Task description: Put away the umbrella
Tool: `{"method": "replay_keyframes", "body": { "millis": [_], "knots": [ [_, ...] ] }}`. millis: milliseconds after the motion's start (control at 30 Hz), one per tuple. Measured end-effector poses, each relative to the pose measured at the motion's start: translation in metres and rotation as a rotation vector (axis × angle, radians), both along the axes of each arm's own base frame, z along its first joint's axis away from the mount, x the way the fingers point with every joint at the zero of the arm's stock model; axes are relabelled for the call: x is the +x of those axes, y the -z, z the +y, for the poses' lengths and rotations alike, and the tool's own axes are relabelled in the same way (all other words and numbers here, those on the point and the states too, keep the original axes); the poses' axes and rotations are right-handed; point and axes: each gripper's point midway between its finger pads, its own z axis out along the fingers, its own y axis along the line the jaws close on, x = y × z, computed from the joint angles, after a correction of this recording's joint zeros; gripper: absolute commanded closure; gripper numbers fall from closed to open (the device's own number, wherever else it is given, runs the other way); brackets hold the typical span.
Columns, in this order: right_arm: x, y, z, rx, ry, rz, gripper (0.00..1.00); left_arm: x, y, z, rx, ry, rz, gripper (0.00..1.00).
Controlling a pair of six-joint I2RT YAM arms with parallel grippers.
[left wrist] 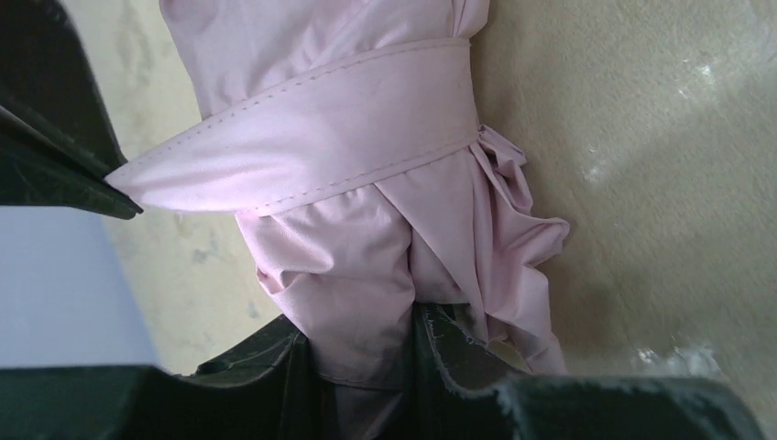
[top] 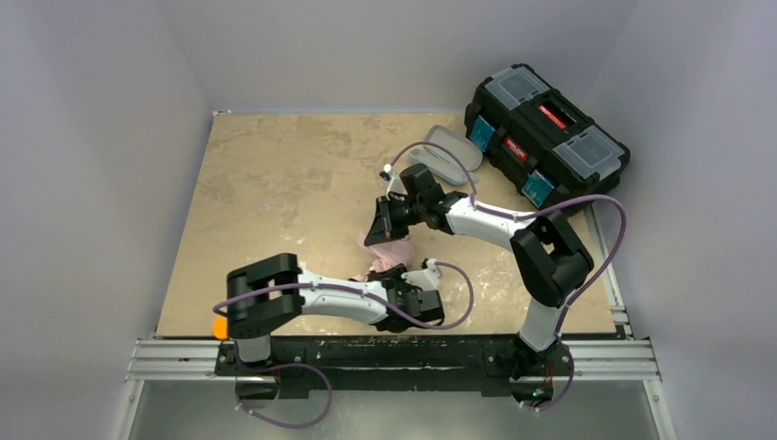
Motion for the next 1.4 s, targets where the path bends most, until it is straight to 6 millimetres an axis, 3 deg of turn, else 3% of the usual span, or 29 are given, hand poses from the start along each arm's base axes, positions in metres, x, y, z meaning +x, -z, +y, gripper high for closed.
{"method": "replay_keyframes", "body": {
  "millis": [200, 533, 633, 767, 900, 933, 1033, 1233, 1333, 1400],
  "knots": [
    [0.002, -0.002, 0.009, -0.031, -0.022, 0.019, 1.00, 0.011, -0.005, 0.001, 0.197, -0.011, -0.127, 1.00],
    [0.009, -0.010, 0.020, -0.040, -0.020, -0.011, 1.00, 0.017, -0.024, 0.015, 0.300, -0.058, -0.223, 1.00],
    [0.005, 0.010, 0.014, -0.061, -0.001, -0.010, 1.00, 0.018, -0.016, 0.011, 0.330, -0.086, -0.234, 1.00],
    [-0.012, 0.064, -0.003, -0.107, 0.035, 0.061, 1.00, 0.014, 0.011, 0.005, 0.392, -0.101, -0.241, 1.00],
    [-0.014, 0.069, -0.002, -0.034, 0.050, 0.046, 1.00, 0.009, 0.018, 0.006, 0.455, -0.075, -0.261, 1.00],
    [-0.014, 0.069, -0.001, -0.013, 0.052, 0.035, 1.00, 0.009, 0.019, 0.006, 0.453, -0.076, -0.258, 0.95],
    [-0.014, 0.069, 0.000, 0.037, 0.064, 0.010, 1.00, 0.008, 0.021, 0.009, 0.468, -0.067, -0.251, 0.62],
    [-0.017, 0.071, 0.002, 0.114, 0.071, -0.015, 1.00, 0.005, 0.014, 0.019, 0.468, -0.064, -0.234, 0.37],
    [-0.018, 0.069, 0.004, 0.142, 0.066, -0.025, 1.00, 0.002, 0.008, 0.024, 0.423, -0.084, -0.190, 0.05],
    [-0.018, 0.070, 0.004, 0.154, 0.066, -0.033, 1.00, 0.000, -0.002, 0.027, 0.382, -0.093, -0.165, 0.00]
  ]
}}
